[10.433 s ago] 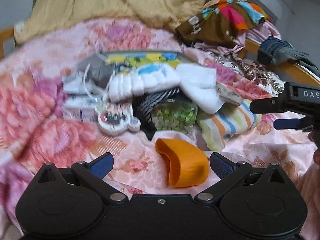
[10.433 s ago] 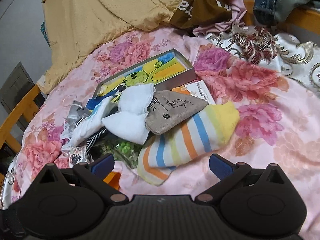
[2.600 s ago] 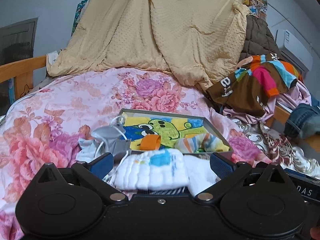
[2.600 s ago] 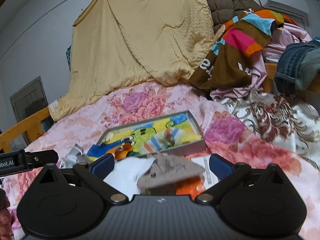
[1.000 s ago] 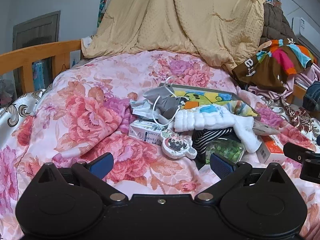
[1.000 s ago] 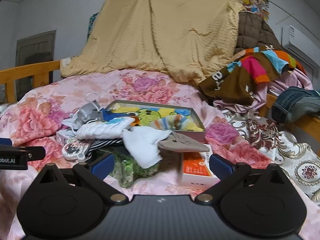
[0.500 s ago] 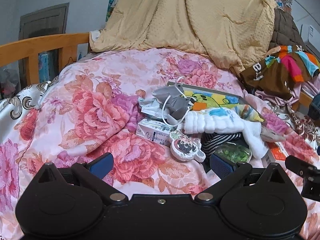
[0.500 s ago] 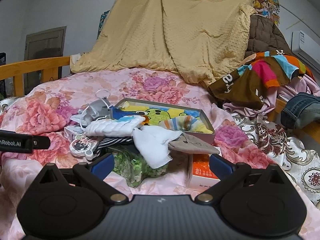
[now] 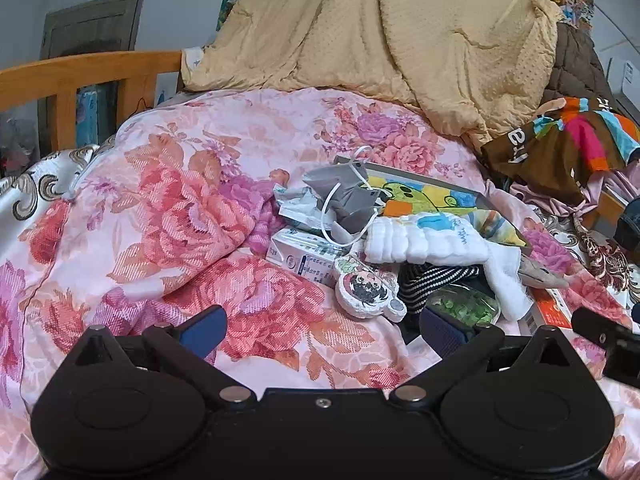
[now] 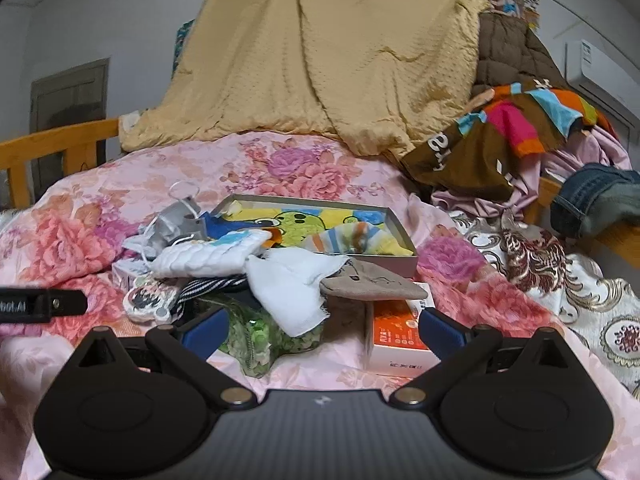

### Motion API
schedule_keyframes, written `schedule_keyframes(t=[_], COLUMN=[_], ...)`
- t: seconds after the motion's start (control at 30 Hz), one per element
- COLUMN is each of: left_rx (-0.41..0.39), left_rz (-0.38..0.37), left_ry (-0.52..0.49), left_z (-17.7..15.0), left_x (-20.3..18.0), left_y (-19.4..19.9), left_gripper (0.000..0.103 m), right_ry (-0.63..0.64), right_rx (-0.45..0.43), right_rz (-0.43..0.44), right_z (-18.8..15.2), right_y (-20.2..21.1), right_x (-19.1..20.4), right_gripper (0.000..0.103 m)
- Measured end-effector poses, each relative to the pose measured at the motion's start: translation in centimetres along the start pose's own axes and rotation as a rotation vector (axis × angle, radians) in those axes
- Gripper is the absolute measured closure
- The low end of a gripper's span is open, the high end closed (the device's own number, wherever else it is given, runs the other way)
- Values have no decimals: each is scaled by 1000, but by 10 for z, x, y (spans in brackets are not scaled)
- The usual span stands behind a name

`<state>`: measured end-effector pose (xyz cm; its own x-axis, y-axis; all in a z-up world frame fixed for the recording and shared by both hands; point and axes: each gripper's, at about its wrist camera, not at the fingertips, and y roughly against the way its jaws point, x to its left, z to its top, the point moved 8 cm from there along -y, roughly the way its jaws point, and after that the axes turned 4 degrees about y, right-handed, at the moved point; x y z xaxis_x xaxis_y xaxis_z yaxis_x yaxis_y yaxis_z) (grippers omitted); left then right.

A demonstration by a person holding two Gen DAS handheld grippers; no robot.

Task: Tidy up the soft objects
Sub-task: 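Lower the left tool onto the white cloth with blue print and close it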

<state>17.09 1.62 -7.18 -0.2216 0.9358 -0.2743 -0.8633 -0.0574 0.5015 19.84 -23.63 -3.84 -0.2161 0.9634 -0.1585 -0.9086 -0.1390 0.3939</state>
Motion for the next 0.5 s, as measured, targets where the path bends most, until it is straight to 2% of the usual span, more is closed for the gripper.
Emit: schedule_keyframes(t=[0.27,0.5], left_rx=[-24,-38], left_rz=[-31,-89], left_ry=[0,-19], left_z=[2,15], left_x=[-9,-43], left_y=[-6,-28], left_gripper=[1,1], right_ry=[-89,-218], right_rx=[23,26], right_rz=[33,40], right_z=[1,1], right_y=[-4,-5], right_x=[-12,-36], right_gripper=[0,0])
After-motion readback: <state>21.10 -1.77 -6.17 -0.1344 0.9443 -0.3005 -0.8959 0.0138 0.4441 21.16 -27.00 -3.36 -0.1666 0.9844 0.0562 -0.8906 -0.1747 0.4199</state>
